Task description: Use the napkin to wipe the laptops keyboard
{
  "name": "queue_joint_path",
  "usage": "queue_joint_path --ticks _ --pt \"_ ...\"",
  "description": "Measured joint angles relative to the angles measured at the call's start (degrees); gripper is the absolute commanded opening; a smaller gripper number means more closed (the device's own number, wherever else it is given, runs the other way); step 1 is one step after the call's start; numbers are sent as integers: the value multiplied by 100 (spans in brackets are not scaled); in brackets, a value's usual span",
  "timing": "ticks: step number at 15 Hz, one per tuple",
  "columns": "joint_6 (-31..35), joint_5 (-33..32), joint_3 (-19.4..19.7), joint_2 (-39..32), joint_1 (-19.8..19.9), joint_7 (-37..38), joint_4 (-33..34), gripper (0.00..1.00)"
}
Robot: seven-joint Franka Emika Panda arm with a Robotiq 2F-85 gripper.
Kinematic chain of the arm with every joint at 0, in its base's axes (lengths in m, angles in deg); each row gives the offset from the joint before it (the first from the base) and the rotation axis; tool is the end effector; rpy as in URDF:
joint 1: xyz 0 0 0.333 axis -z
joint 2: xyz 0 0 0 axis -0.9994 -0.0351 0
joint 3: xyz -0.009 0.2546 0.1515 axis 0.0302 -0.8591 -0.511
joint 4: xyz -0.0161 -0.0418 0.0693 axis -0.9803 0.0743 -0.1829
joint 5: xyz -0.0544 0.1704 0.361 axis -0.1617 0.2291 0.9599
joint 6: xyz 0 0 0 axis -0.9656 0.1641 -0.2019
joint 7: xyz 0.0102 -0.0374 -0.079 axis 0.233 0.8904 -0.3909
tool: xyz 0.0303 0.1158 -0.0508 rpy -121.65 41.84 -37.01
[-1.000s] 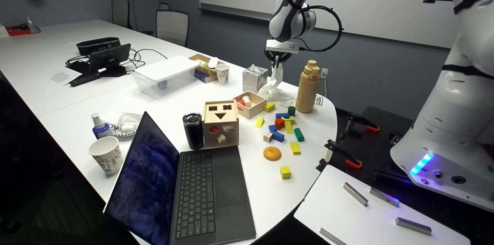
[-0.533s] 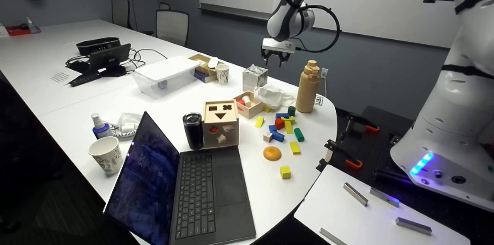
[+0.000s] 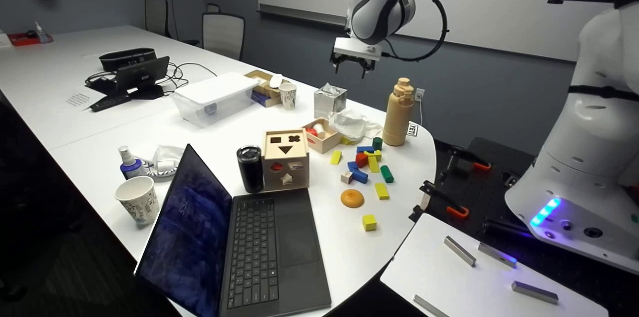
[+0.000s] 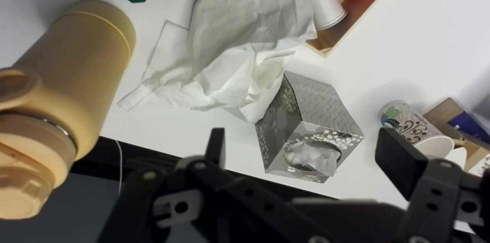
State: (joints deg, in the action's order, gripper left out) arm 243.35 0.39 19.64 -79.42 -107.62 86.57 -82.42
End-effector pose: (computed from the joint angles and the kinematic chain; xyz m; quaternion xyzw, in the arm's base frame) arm 0.5693 -0.1242 0.2188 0.8491 -0.4902 0.1935 0.0365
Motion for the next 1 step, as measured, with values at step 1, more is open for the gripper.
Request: queue_joint_path --ticks 1 --pt "0 -137 158 165 -220 137 -175 100"
